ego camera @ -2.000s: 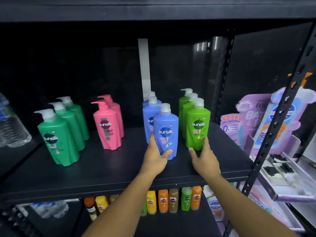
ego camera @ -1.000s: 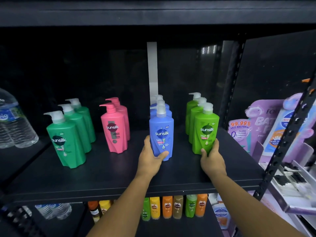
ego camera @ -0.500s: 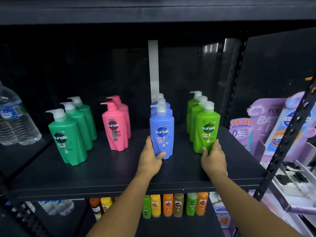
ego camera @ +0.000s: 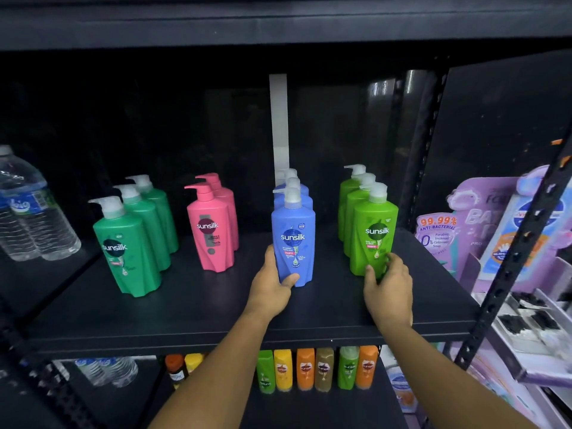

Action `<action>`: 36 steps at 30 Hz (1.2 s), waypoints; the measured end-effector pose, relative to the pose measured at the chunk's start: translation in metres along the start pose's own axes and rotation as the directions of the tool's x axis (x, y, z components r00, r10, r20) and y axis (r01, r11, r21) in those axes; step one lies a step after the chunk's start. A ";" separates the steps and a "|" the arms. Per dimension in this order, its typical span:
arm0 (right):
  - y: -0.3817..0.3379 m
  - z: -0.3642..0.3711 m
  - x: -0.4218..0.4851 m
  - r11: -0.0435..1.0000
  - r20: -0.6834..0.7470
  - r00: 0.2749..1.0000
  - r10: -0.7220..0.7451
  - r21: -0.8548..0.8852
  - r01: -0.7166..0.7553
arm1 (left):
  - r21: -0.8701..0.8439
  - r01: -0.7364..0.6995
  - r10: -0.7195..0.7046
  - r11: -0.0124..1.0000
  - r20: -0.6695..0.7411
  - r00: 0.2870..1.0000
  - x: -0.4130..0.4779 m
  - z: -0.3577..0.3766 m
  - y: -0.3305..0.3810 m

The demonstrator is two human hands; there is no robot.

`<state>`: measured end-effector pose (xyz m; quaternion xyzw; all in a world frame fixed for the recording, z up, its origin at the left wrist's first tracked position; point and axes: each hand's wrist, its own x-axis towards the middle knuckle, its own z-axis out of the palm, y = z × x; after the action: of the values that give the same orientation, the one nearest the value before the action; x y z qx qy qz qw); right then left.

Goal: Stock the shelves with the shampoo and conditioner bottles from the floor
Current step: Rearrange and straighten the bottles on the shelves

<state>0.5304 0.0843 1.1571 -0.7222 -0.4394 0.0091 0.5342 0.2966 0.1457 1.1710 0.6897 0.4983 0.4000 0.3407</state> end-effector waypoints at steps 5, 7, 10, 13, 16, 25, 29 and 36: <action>0.000 -0.001 -0.003 0.999 0.019 1.000 -0.014 -0.051 0.014 | 0.007 0.000 -0.001 1.000 0.018 1.000 0.001 -0.003 -0.001; 0.000 -0.001 -0.004 0.998 0.027 0.999 -0.017 -0.060 0.019 | 0.011 0.006 -0.007 1.000 0.021 1.000 0.001 -0.002 -0.002; -0.001 -0.002 -0.005 0.998 0.046 0.998 -0.040 -0.051 0.042 | 0.024 0.006 -0.007 1.000 0.023 1.000 0.002 -0.003 -0.002; -0.002 -0.004 -0.007 0.999 0.072 0.997 -0.042 -0.026 0.044 | 0.044 0.013 -0.014 0.999 0.020 1.000 0.001 -0.002 -0.001; -0.001 -0.004 -0.007 0.999 0.115 0.993 -0.038 -0.020 0.040 | 0.106 0.025 -0.024 0.994 -0.011 1.000 0.001 0.001 -0.002; -0.001 -0.006 -0.012 0.913 0.489 0.826 -0.282 -0.128 0.387 | 0.490 -0.008 0.016 0.872 -0.013 1.000 -0.014 -0.002 -0.003; -0.006 -0.006 -0.012 0.789 0.642 0.657 -0.394 -0.130 0.600 | 0.584 -0.062 0.003 0.810 0.101 0.995 -0.033 -0.024 -0.011; -0.037 0.005 -0.029 0.711 0.818 0.424 -0.389 -0.026 0.703 | 0.662 -0.141 0.013 0.736 0.195 0.981 -0.058 -0.074 -0.039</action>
<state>0.4868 0.0711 1.1700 -0.5441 -0.8283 0.0533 0.1229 0.2036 0.1062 1.1583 0.8188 0.5475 0.1442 0.0949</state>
